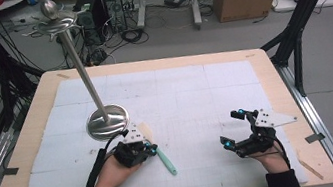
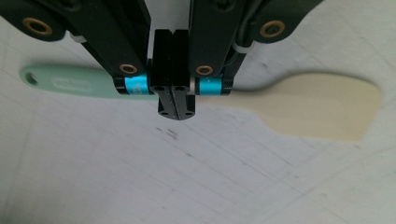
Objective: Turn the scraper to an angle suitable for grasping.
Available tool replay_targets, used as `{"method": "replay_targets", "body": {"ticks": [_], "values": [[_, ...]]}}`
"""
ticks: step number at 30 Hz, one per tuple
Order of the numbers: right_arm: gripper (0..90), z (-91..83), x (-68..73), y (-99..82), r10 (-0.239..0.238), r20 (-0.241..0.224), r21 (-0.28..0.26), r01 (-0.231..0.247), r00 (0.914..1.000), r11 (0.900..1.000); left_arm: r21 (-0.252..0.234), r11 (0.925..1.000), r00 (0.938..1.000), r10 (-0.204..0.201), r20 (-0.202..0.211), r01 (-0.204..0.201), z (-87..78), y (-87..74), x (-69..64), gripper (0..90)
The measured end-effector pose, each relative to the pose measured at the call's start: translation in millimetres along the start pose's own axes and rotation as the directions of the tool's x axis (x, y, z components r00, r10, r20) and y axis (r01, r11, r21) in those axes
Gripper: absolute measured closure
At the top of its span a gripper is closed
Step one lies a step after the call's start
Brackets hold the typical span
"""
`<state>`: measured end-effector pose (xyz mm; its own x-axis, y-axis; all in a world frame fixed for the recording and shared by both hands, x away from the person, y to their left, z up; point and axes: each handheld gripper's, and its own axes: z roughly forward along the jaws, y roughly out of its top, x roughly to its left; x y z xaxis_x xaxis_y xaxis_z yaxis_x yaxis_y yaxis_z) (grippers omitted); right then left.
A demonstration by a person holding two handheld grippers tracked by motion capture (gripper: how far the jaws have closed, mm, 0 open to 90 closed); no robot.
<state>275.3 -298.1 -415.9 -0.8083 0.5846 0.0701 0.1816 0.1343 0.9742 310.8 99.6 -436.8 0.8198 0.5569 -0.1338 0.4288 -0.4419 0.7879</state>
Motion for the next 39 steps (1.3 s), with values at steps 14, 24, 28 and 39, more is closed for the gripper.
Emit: {"method": "replay_targets", "body": {"ticks": [14, 24, 28, 39], "values": [[0.4, 0.1, -0.8, -0.2, 0.001, -0.007, 0.0, -0.001, 1.0, 1.0, 0.039, 0.9992, 0.9975, -0.003, -0.07, 0.006, 33.6, 20.9, 32.6, 89.9], [0.4, 1.1, 0.0, -0.5, -0.001, -0.009, 0.006, 0.001, 1.0, 1.0, 0.014, 0.9999, 0.9972, -0.005, -0.075, 0.006, 35.9, 18.6, 46.2, 89.9], [0.4, 0.1, -0.1, -0.2, 0.001, -0.007, 0.003, -0.001, 1.0, 1.0, 0.041, 0.9983, 0.9923, 0.046, -0.115, -0.042, 34.5, 19.4, 38.9, 90.0], [0.4, 0.4, -0.3, -0.5, -0.009, -0.006, 0.006, 0.009, 0.9999, 0.9999, 0.17, 0.9818, 0.9852, 0.108, -0.133, -0.085, 14.7, 17.3, 29.3, 90.0]]}}
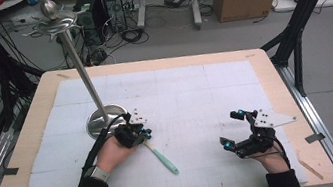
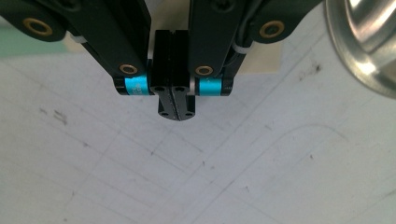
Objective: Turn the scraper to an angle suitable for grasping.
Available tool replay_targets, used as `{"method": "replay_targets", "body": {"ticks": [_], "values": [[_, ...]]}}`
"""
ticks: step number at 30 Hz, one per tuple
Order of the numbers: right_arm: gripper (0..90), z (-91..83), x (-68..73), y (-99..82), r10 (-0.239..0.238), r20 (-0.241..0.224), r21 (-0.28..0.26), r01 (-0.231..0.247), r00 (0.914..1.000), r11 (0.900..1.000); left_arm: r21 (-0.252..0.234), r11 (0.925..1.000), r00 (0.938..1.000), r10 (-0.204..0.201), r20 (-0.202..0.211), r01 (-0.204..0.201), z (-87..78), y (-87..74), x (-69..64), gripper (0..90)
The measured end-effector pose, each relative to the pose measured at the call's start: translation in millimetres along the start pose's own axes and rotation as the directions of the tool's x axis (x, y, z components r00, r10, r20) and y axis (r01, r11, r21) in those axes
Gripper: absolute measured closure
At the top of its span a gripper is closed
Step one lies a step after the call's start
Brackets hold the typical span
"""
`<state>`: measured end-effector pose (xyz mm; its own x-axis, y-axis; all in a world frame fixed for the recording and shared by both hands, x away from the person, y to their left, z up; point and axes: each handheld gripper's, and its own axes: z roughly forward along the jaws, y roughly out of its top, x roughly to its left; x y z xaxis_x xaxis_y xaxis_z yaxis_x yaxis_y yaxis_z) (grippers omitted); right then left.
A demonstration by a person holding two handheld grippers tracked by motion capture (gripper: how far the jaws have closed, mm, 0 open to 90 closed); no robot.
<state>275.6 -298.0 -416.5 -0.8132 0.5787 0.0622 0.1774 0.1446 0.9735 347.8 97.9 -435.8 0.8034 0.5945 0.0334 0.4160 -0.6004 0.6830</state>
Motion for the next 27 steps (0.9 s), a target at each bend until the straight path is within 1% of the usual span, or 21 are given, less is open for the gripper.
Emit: {"method": "replay_targets", "body": {"ticks": [2, 3, 4, 6, 8, 12, 14, 18, 20, 21, 23, 26, 27], "values": [[0.4, -0.5, 0.1, 0.1, 0.006, 0.001, 0.001, -0.006, 1.0, 1.0, 0.005, 1.0, 1.0, 0.002, 0.003, -0.002, -5.4, -4.9, -0.5, 90.0], [0.4, -0.5, 0.0, 0.0, 0.009, 0.001, 0.003, -0.009, 1.0, 1.0, 0.004, 1.0, 1.0, -0.006, 0.007, 0.006, -8.2, -7.8, -0.7, 90.0], [0.4, 0.0, -0.2, -0.1, 0.008, 0.001, 0.001, -0.008, 1.0, 1.0, 0.003, 0.9997, 0.9996, -0.024, 0.012, 0.024, -10.8, -11.0, -1.3, 90.0], [0.4, 0.7, 0.1, -0.5, 0.008, -0.001, 0.008, -0.008, 1.0, 0.9999, 0.002, 0.9993, 0.9991, -0.037, 0.019, 0.037, -16.2, -16.7, -2.1, 90.0], [0.4, 1.2, 0.2, -0.6, 0.006, 0.0, 0.009, -0.006, 1.0, 0.9999, -0.004, 0.9991, 0.9988, -0.041, 0.026, 0.041, -23.3, -24.8, -4.6, 90.0], [0.4, 0.5, -0.1, -0.4, 0.005, 0.002, 0.006, -0.005, 1.0, 1.0, 0.002, 0.999, 0.9982, -0.045, 0.039, 0.045, -36.1, -37.2, -11.1, 90.0], [0.4, 0.5, -0.3, -0.3, 0.004, 0.004, 0.002, -0.004, 1.0, 1.0, -0.009, 0.9991, 0.9981, -0.042, 0.045, 0.043, -41.7, -44.5, -14.9, 90.0], [0.4, 1.1, 0.2, -0.6, 0.004, 0.003, 0.01, -0.004, 1.0, 0.9999, -0.037, 0.9977, 0.9953, -0.054, 0.08, 0.057, -52.3, -59.0, -23.4, 90.0], [0.4, 1.3, 0.1, -0.7, 0.002, 0.003, 0.011, -0.002, 1.0, 0.9999, -0.046, 0.9973, 0.9928, -0.052, 0.108, 0.057, -56.8, -65.0, -28.7, 90.0], [0.4, 1.3, 0.1, -0.7, 0.002, 0.004, 0.011, -0.002, 1.0, 0.9999, -0.051, 0.9973, 0.9918, -0.047, 0.119, 0.054, -58.5, -67.2, -30.9, 90.0], [0.4, 1.2, 0.0, -0.7, 0.003, 0.004, 0.011, -0.003, 1.0, 0.9999, -0.058, 0.9969, 0.9918, -0.044, 0.119, 0.052, -60.3, -68.5, -34.7, 90.0], [0.4, 1.4, 0.3, -0.8, 0.007, 0.003, 0.015, -0.007, 1.0, 0.9999, -0.091, 0.9939, 0.9903, -0.049, 0.13, 0.061, -59.4, -63.3, -37.1, 90.0], [0.3, 1.4, 0.3, -0.9, 0.005, 0.003, 0.015, -0.005, 1.0, 0.9999, -0.102, 0.9922, 0.9892, -0.056, 0.136, 0.071, -58.0, -60.2, -38.1, 90.0]]}}
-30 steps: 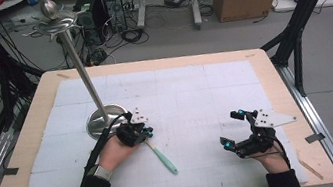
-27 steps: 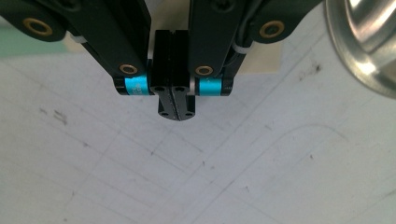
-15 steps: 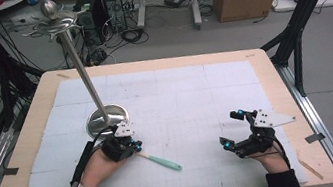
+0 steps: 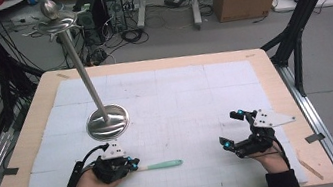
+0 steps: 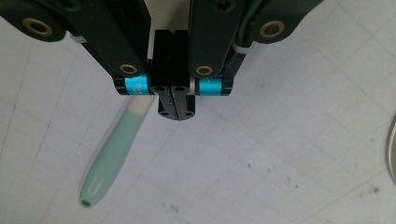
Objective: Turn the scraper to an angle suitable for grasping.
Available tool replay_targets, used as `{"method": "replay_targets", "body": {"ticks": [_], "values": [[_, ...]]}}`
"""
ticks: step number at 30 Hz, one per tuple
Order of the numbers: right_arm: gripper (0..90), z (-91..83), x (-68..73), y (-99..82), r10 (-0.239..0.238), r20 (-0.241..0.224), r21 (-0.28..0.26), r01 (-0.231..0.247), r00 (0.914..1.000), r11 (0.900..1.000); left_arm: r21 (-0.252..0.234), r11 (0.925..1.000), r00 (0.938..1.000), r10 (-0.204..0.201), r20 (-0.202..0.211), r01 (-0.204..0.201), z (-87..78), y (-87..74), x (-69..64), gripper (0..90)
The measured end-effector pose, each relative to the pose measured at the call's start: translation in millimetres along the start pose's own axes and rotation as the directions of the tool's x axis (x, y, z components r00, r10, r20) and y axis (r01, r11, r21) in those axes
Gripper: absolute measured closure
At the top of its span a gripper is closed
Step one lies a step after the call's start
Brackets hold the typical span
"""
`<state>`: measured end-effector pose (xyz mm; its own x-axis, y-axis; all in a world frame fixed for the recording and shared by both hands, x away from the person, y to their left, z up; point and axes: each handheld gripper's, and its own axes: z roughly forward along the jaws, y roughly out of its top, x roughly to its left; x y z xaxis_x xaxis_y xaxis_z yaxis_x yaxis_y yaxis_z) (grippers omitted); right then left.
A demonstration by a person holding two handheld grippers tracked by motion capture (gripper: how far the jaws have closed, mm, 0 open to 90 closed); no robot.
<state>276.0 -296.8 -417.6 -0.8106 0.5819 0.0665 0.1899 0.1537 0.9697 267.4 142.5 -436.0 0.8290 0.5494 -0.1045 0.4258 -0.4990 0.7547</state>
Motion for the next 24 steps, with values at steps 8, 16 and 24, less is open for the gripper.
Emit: {"method": "replay_targets", "body": {"ticks": [8, 16, 24], "values": [[0.3, 0.2, -0.7, -0.2, 0.002, 0.001, 0.0, -0.002, 1.0, 1.0, -0.019, 0.9984, 0.9926, 0.055, 0.108, -0.054, 29.4, 22.1, -29.7, 90.0], [0.4, 0.0, -0.6, -0.3, 0.001, -0.003, 0.0, -0.001, 1.0, 1.0, -0.026, 0.9959, 0.9835, 0.09, 0.157, -0.087, 60.4, 34.3, -54.3, 89.9], [0.4, 0.7, -1.1, -0.6, -0.003, 0.0, 0.0, 0.003, 1.0, 1.0, 0.013, 0.9845, 0.9669, 0.169, 0.191, -0.175, 90.8, 55.1, -78.5, 89.8]]}}
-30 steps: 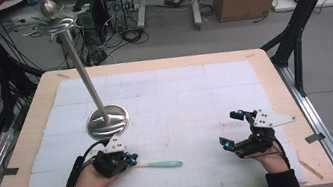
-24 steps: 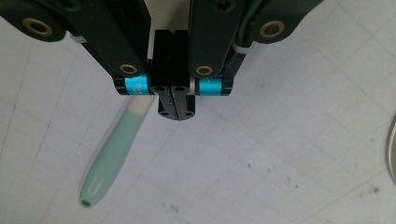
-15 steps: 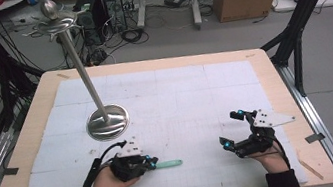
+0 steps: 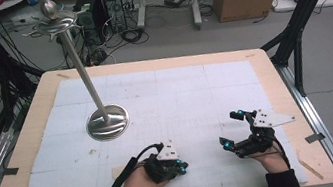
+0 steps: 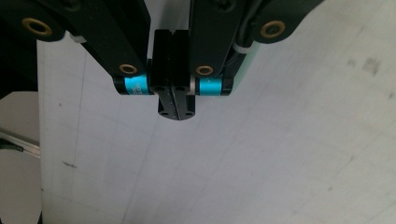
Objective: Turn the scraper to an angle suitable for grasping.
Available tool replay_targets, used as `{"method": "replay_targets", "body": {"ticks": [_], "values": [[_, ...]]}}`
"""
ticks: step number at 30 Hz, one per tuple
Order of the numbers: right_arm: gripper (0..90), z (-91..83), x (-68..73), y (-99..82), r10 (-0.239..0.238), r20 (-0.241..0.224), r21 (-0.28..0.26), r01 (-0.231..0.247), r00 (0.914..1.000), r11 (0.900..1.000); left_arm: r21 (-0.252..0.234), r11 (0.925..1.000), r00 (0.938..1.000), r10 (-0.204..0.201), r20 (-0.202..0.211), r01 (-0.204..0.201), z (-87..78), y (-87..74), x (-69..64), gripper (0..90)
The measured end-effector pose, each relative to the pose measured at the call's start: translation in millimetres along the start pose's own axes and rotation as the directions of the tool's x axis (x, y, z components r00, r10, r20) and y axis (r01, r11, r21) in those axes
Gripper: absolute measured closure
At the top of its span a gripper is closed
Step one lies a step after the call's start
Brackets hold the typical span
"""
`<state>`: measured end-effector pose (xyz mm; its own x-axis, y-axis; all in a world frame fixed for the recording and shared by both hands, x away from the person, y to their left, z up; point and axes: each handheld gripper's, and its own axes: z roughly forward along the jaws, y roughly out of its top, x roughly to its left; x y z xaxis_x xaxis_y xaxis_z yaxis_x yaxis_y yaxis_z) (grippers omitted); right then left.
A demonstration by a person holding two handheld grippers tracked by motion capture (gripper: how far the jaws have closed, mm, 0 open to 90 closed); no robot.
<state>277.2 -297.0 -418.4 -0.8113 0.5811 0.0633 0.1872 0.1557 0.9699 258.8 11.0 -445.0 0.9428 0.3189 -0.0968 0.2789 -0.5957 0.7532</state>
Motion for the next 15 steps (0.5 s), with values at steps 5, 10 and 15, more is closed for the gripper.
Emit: {"method": "replay_targets", "body": {"ticks": [5, 10, 15], "values": [[0.3, -0.2, 0.4, -0.1, 0.003, -0.004, 0.001, -0.003, 1.0, 1.0, 0.008, 0.9997, 0.9996, 0.024, -0.015, -0.024, 2.7, 3.2, 2.1, 89.9], [0.3, -1.3, 0.3, -0.2, 0.005, -0.004, 0.003, -0.005, 1.0, 1.0, 0.022, 0.9993, 0.9958, 0.032, -0.085, -0.03, -4.6, 0.2, 9.9, 90.0], [0.4, -1.0, 0.8, 0.1, -0.004, -0.004, -0.003, 0.004, 1.0, 1.0, 0.01, 0.9995, 0.9894, -0.03, -0.142, 0.032, -17.3, -8.8, 27.8, 90.0]]}}
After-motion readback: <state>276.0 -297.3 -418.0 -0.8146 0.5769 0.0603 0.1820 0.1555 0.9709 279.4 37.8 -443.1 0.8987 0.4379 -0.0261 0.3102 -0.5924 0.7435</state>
